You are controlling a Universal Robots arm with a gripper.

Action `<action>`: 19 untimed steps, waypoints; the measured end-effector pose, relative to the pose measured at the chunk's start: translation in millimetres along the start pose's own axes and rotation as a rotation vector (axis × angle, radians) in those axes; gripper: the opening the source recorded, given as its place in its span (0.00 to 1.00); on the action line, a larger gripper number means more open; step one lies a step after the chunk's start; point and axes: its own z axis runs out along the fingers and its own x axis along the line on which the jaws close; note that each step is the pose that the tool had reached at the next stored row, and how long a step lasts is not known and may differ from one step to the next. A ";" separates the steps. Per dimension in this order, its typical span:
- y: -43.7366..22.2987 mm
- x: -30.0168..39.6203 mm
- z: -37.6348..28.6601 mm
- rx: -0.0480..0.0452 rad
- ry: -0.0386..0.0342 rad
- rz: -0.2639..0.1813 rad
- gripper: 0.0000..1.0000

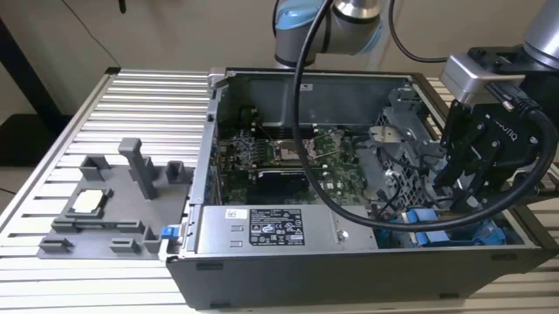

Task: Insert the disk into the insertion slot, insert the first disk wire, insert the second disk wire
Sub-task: 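Insert the disk into the insertion slot, then insert the first disk wire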

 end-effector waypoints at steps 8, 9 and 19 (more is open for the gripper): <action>0.2 0.0 -7.0 0.0012 -0.0005 -0.007 0.47; 0.3 0.0 -10.7 0.0012 -0.0006 -0.008 0.47; 1.7 -0.4 -15.4 0.0624 -0.0317 -0.016 0.47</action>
